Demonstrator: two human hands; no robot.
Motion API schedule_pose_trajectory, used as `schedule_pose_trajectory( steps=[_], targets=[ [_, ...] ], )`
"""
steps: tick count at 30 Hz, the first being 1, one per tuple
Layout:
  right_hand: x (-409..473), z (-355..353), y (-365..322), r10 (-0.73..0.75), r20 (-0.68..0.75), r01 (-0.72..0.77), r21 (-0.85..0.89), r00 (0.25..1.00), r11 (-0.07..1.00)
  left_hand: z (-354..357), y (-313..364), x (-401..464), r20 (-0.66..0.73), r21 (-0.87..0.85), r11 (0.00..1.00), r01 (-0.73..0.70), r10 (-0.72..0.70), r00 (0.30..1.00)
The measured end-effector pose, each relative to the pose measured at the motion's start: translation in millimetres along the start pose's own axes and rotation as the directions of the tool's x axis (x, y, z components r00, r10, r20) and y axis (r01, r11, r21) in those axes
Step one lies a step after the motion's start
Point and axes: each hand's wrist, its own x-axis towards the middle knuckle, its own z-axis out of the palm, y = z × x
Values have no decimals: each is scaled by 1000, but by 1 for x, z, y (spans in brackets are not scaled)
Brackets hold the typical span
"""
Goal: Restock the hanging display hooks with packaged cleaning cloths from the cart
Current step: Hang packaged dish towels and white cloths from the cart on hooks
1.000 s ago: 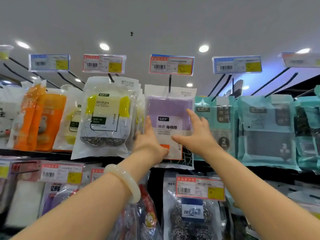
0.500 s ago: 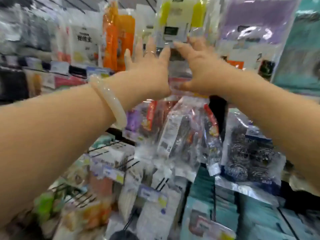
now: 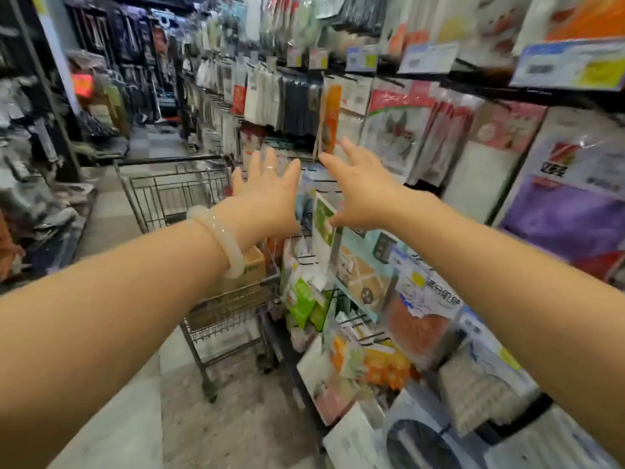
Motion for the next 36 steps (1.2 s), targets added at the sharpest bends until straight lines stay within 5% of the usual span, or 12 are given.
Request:
schedule_pose_trajectory(
  steps=[13, 28, 36],
  targets=[
    [207, 216, -82, -100, 290, 34, 222, 952, 974, 169, -216, 73, 247, 17, 936, 351, -344, 906],
    [471, 368, -74, -228, 467, 86, 305, 855, 948, 307, -313, 256, 382, -86, 835, 544, -476, 792],
    [525, 455, -90, -246, 617, -5, 375, 748, 927, 397, -347, 303, 579, -106, 724, 681, -512, 635]
  ],
)
